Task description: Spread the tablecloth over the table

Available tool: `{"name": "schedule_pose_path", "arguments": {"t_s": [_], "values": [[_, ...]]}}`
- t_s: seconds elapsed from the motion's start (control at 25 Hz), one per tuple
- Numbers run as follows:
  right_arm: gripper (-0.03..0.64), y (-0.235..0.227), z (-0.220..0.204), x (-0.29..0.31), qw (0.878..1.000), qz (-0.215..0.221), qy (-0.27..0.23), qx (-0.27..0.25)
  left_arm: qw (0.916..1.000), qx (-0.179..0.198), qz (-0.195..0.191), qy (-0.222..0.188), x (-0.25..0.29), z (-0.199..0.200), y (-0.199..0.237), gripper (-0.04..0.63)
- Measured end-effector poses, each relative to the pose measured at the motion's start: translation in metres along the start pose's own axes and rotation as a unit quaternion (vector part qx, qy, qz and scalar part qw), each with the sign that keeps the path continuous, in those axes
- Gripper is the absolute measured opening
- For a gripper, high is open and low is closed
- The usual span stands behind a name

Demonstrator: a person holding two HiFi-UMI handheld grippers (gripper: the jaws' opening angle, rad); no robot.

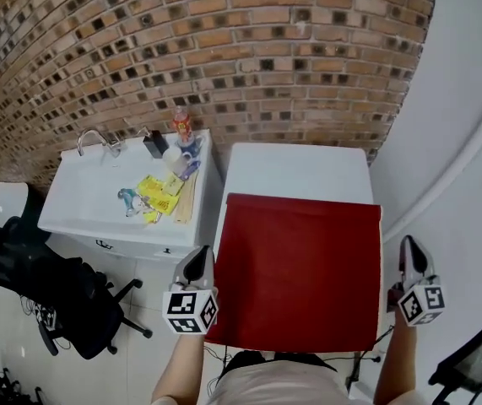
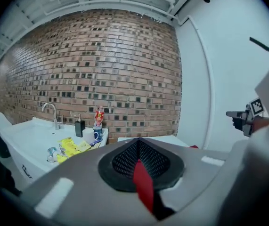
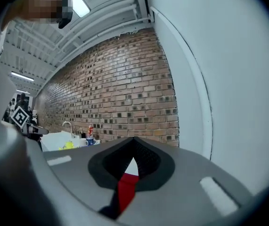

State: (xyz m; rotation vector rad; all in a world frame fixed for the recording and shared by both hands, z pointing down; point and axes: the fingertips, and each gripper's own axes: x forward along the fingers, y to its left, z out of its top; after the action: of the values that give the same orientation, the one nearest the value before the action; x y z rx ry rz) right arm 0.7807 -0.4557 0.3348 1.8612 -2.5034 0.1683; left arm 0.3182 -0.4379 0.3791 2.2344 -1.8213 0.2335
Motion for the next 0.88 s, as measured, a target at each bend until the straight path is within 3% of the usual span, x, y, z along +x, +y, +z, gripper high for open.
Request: {"name": "schedule_pose_path", "arguments": {"t_s": [0.36,0.88], "values": [[0.005,0.058,0.038,-0.054,0.999,0.023,-0.022,-0.019,0.9987,0.017,-0.028,-0.039,-0.077,0.044,-0.021,0.006],[0.005,0.079,0.051,-0.075,0.998,0.025,-0.037,-0.038,0.9957,0.019,-0.058,-0.069,-0.091,0.064,-0.040,0.006]]}}
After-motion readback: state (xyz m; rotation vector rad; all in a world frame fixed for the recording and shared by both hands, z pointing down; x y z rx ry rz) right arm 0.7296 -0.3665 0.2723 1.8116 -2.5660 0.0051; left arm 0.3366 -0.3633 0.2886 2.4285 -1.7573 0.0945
